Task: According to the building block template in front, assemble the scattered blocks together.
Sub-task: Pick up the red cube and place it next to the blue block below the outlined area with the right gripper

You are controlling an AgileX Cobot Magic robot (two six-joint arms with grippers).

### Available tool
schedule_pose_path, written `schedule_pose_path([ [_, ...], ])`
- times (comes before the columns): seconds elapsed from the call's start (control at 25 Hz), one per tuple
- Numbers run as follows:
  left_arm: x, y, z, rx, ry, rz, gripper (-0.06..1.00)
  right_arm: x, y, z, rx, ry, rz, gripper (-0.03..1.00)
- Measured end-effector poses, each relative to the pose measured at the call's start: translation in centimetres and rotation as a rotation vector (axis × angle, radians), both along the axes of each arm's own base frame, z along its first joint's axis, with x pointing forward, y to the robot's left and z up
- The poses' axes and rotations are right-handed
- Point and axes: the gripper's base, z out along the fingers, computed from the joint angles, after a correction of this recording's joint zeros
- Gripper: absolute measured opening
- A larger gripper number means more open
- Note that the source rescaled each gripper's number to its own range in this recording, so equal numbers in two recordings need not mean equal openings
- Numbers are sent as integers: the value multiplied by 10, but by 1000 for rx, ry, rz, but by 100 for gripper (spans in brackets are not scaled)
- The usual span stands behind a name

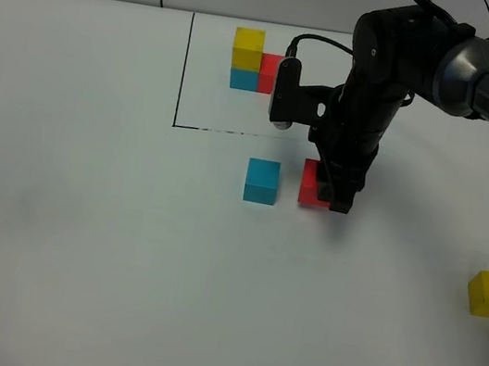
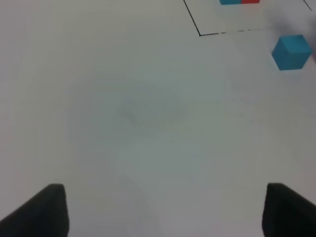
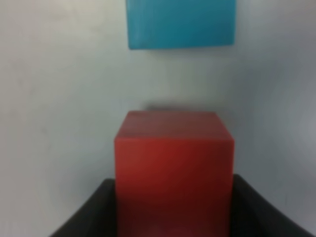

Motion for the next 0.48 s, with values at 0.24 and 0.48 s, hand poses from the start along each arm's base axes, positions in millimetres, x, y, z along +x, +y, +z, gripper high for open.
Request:
schedule_pose_path([
  [0.24, 0, 0, 0, 0, 0, 0, 76, 3, 3, -17, 6, 18, -15, 1],
  [0.48, 0, 0, 0, 0, 0, 0, 76, 3, 7, -19, 17, 9, -30, 1],
])
